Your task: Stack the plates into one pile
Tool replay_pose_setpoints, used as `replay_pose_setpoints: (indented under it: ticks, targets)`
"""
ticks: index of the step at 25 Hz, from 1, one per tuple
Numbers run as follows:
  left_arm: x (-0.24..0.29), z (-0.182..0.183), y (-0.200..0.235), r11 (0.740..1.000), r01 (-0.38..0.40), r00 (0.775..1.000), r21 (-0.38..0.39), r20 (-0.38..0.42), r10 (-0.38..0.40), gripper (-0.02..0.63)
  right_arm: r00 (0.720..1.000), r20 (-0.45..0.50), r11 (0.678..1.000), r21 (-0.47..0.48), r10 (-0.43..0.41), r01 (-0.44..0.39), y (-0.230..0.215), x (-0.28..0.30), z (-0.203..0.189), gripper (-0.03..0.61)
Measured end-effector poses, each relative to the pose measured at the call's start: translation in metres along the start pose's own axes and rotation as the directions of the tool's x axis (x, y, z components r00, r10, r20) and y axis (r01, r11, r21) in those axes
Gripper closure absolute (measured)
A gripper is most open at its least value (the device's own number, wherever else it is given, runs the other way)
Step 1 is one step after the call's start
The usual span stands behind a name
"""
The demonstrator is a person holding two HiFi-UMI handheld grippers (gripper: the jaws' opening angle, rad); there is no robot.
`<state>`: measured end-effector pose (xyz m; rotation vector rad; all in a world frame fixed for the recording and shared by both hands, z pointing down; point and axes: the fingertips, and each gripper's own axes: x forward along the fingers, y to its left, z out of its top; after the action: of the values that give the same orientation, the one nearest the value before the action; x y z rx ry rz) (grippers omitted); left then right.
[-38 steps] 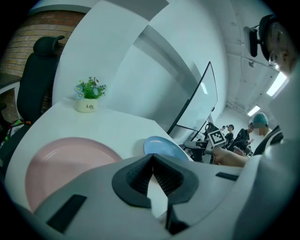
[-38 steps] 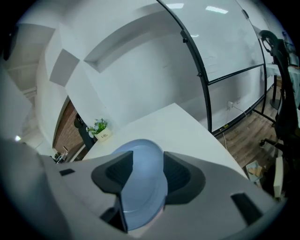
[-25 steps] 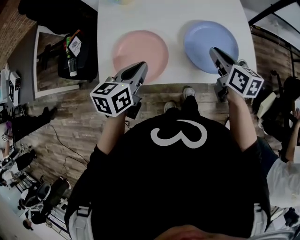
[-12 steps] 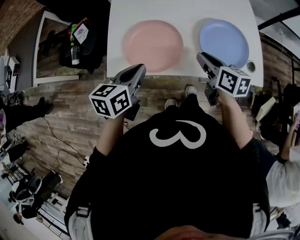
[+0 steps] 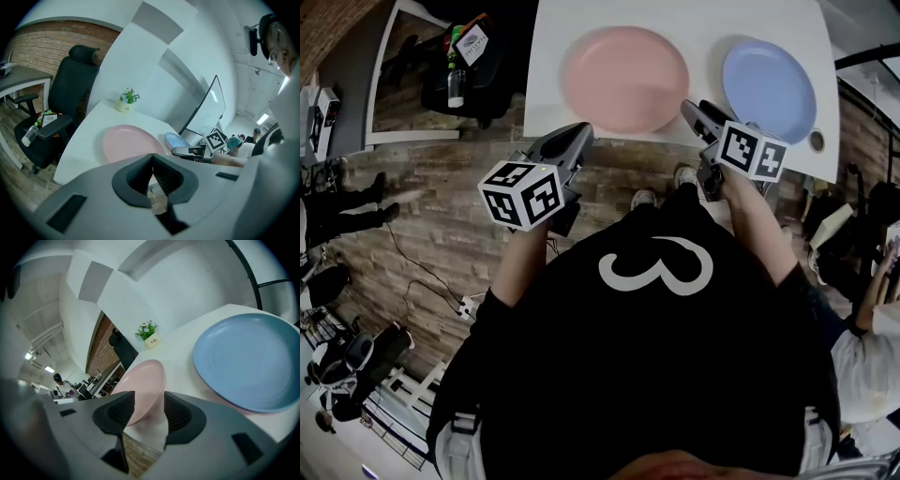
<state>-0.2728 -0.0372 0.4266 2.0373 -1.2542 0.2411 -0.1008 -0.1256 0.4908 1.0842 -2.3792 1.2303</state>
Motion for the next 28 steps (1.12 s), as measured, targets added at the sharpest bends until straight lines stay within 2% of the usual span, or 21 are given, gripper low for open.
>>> replay_pose_setpoints:
  ticks: [7,13,19,28]
  targets:
    - [-0.008,-0.004,0.007,1.0,-0.005,1.0,-0.015,0.001,0.005,0.598,0.996,-0.048,0.996,0.052,-0.075,0.077,-0.014,0.024,-0.014,0.388]
    - [-0.008,-0.009,0.011,1.0,-0.007,1.0,-0.02,-0.004,0.007,0.598,0.997,-0.059,0.986,0.151,-0.057,0.065,-0.016,0.039,-0.018,0.39]
    - [-0.014,-0.015,0.017,0.999,-0.015,1.0,-0.032,-0.016,0.014,0.598,0.994,-0.065,0.977,0.19,-0.087,0.098,-0.018,0.043,-0.022,0.47]
    - [-0.016,-0.024,0.02,0.999,-0.022,1.0,-0.049,-0.023,0.021,0.598,0.997,-0.057,0.953,0.294,-0.054,0.069,-0.02,0.047,-0.024,0.488]
